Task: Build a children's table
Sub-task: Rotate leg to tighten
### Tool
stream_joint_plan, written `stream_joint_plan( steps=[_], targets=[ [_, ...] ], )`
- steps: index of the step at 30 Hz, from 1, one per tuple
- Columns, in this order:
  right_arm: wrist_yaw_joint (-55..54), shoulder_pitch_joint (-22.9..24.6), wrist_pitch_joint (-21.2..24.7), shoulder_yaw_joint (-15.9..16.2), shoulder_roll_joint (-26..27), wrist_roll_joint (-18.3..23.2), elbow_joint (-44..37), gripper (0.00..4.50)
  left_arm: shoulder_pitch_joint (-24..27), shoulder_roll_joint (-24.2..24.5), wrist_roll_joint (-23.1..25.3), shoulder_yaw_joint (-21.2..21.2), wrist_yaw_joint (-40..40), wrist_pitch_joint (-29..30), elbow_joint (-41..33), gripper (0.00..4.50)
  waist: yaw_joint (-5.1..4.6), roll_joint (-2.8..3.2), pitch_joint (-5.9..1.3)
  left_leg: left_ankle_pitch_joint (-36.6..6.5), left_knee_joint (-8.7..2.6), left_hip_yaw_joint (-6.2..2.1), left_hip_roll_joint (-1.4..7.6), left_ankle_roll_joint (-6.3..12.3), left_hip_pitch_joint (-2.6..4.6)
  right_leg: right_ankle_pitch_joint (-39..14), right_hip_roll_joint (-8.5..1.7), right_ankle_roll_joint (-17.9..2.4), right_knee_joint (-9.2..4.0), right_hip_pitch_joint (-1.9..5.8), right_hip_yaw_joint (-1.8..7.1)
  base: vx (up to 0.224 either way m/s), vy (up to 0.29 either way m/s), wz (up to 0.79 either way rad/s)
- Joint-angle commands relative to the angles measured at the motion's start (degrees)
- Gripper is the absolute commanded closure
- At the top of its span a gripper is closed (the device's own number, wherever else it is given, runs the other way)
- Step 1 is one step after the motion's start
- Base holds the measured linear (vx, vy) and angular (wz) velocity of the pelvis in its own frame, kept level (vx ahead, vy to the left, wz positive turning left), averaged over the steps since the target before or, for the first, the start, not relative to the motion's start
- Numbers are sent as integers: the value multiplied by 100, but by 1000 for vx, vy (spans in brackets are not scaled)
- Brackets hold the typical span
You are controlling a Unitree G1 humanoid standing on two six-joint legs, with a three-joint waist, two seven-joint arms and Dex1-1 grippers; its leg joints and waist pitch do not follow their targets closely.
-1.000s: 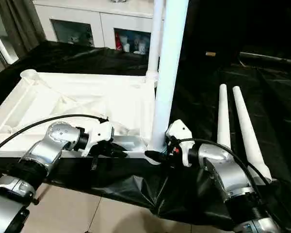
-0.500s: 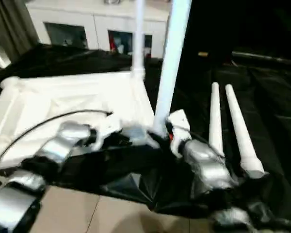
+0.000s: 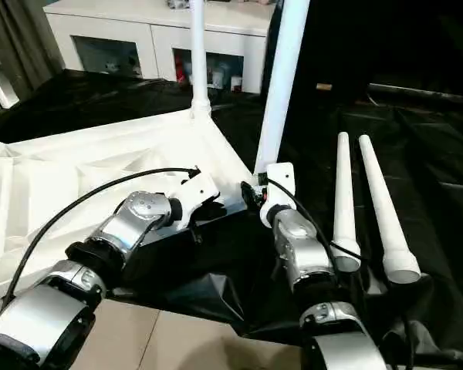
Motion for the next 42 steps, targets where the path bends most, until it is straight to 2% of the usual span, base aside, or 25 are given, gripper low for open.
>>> stream_joint_plan(
  steps=[1, 2, 3, 4, 5, 6, 7, 10, 11, 13, 14, 16, 19, 21, 22, 24, 26, 30, 33, 35, 42],
  targets=[
    [510, 64, -50, 351, -20, -62, -59, 56, 83, 18, -38, 39, -18, -294, 76, 450, 15, -106, -326, -1352, -421, -91, 160, 344, -18, -2276, -303, -978, -469, 246, 198, 0, 0, 0],
    [1054, 209, -11, 469, -249, -8, -411, 56, 136, 124, -61, 49, -190, -386, 42, 450, 18, -118, -326, -1327, -420, -88, 164, 361, -21, -2298, -310, -969, -472, 246, 205, 0, 0, 0],
    [1054, 209, -11, 469, -249, -8, -411, 56, 136, 124, -61, 49, -190, -386, 42, 450, 38, -120, -326, -1294, -418, -89, 159, 382, -21, -2278, -301, -936, -473, 265, 199, 0, 0, 0],
    [1490, 356, 73, 545, -466, 74, -755, 56, 194, 221, -98, 37, -428, -567, -8, 450, 58, -136, -323, -1259, -411, -80, 164, 454, -13, -2192, -298, -941, -471, 255, 208, 0, 0, 0],
    [1818, 480, 114, 627, -665, 105, -1018, 56, 241, 291, -143, 42, -607, -603, -60, 450, 67, -144, -330, -1131, -417, -92, 168, 511, -52, -2071, -298, -922, -444, 305, 206, 0, 0, 0],
    [1957, 531, 128, 662, -749, 117, -1124, 56, 260, 319, -162, 45, -682, -613, -80, 450, 74, -133, -338, -1104, -409, -86, 177, 539, -46, -2001, -309, -944, -431, 286, 213, 0, 0, 0],
    [2250, 640, 150, 729, -937, 143, -1343, 56, 301, 385, -208, 41, -880, -698, -126, 450, 75, -137, -334, -1042, -408, -92, 175, 555, -50, -1928, -302, -973, -430, 298, 205, 0, 0, 0],
    [2896, 837, 189, 795, -1311, 234, -1704, 56, 431, 531, -376, -4, -1516, -1025, -286, 450, 71, -140, -344, -965, -396, -84, 196, 631, -52, -1724, -305, -1103, -393, 285, 212, 0, 0, 0],
    [3241, 936, 245, 876, -1526, 281, -1878, 56, 488, 610, -428, -32, -1757, -1055, -361, 450, 64, -96, -348, -958, -393, -84, 196, 616, -40, -1658, -301, -1173, -378, 279, 211, 0, 0, 0],
    [3567, 1031, 305, 926, -1749, 339, -2061, 56, 565, 690, -513, -50, -2039, -1023, -493, 450, 82, -113, -352, -909, -387, -77, 216, 649, -33, -1423, -297, -1281, -350, 293, 219, 0, 0, 0],
    [3988, 1145, 387, 974, -2024, 425, -2324, 56, 690, 795, -672, -64, -2490, -978, -727, 450, 96, -97, -353, -859, -384, -78, 229, 686, -43, -1249, -303, -1355, -321, 304, 222, 0, 0, 0],
    [4217, 1180, 456, 986, -2142, 493, -2490, 56, 819, 888, -814, -110, -2912, -920, -1004, 450, 106, -96, -354, -830, -382, -62, 248, 721, -28, -1093, -294, -1427, -305, 294, 227, 0, 0, 0],
    [4378, 1202, 480, 1027, -2217, 484, -2581, 56, 908, 947, -897, -127, -3161, -858, -1181, 450, 154, -84, -342, -878, -381, -38, 256, 676, -13, -1132, -295, -1494, -300, 274, 223, 0, 0, 0],
    [4417, 1207, 486, 1046, -2223, 454, -2562, 56, 917, 948, -896, -106, -3180, -864, -1182, 450, 194, -83, -331, -1045, -383, -28, 249, 553, 28, -1421, -306, -1430, -337, 246, 239, 0, 0, 0],
    [4439, 1206, 502, 1048, -2207, 466, -2546, 56, 916, 961, -878, -102, -3183, -897, -1158, 450, 193, -115, -327, -1077, -389, -31, 248, 527, 24, -1491, -305, -1403, -341, 248, 238, 0, 0, 0],
    [4470, 1217, 533, 1076, -2202, 492, -2556, 56, 930, 984, -858, -88, -3202, -903, -1162, 450, 181, -117, -320, -1118, -406, -53, 239, 470, -5, -1728, -311, -1286, -355, 267, 233, 0, 0, 0],
    [4485, 1238, 523, 1121, -2208, 451, -2567, 82, 955, 989, -864, -76, -3219, -852, -1216, 450, 176, -110, -325, -1117, -405, -61, 233, 428, 3, -1844, -318, -1187, -368, 255, 239, 0, 0, 0],
    [4541, 1285, 555, 1163, -2222, 424, -2631, 125, 987, 1000, -861, -61, -3254, -782, -1307, 450, 176, -116, -335, -983, -401, -63, 230, 463, -15, -1708, -313, -1164, -351, 265, 238, 0, 0, 0],
    [4563, 1319, 536, 1194, -2228, 361, -2636, 144, 984, 1002, -853, -58, -3254, -754, -1331, 450, 175, -109, -344, -878, -388, -56, 229, 510, -20, -1436, -304, -1255, -321, 272, 235, 0, 0, 0],
    [4557, 1326, 529, 1199, -2222, 347, -2621, 172, 986, 1006, -843, -61, -3248, -752, -1334, 450, 177, -112, -337, -916, -387, -54, 225, 514, -18, -1524, -308, -1252, -333, 271, 234, 0, 0, 0],
    [4289, 1425, 616, 1056, -1996, 463, -2511, 180, 973, 985, -762, -7, -3010, -704, -1282, 450, 173, -112, -328, -999, -397, -59, 223, 468, -16, -1731, -311, -1180, -358, 262, 233, 0, 0, 0]
  ],
)
